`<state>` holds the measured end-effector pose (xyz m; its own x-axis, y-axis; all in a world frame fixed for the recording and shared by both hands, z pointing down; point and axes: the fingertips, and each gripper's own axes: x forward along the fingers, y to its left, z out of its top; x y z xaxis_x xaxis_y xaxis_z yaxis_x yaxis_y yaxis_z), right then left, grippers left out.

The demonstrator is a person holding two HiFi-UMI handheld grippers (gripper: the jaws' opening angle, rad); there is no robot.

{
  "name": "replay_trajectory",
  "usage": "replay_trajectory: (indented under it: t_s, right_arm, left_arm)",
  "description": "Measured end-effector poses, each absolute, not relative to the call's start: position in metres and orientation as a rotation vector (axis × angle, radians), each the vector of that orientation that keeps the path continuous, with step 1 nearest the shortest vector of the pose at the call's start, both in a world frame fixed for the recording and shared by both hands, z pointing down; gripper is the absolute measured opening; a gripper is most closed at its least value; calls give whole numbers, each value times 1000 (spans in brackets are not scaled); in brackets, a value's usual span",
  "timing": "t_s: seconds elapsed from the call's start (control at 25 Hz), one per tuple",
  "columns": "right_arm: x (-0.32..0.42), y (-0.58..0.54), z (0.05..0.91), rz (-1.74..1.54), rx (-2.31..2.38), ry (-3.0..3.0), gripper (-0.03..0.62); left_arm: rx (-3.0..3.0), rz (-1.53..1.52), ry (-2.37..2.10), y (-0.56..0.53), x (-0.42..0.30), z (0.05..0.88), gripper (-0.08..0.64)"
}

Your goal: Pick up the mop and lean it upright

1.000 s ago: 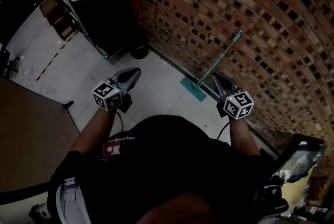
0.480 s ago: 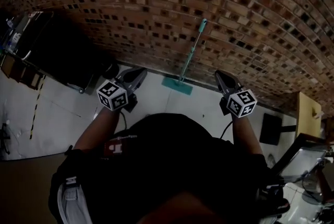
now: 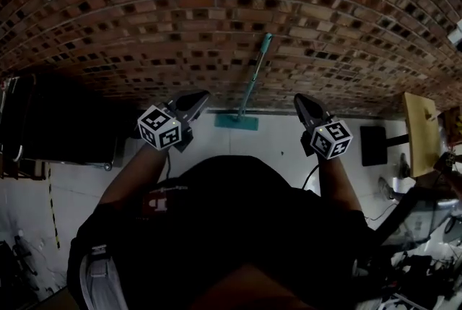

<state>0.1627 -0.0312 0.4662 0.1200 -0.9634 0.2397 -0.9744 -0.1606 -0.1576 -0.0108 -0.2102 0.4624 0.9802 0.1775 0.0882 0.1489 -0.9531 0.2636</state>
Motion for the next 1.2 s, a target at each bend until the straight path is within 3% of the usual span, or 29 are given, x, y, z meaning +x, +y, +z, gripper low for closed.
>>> replay_trajectory:
  t_s: [0.6, 1.2]
  right_arm:
    - [289, -106, 483, 433, 2036, -2239, 15]
    - [296, -157, 522, 550, 2160, -2119, 17]
  left_arm:
    - [2872, 135, -11, -253, 121, 456, -6]
    - [2823, 218, 235, -288, 149, 485, -6]
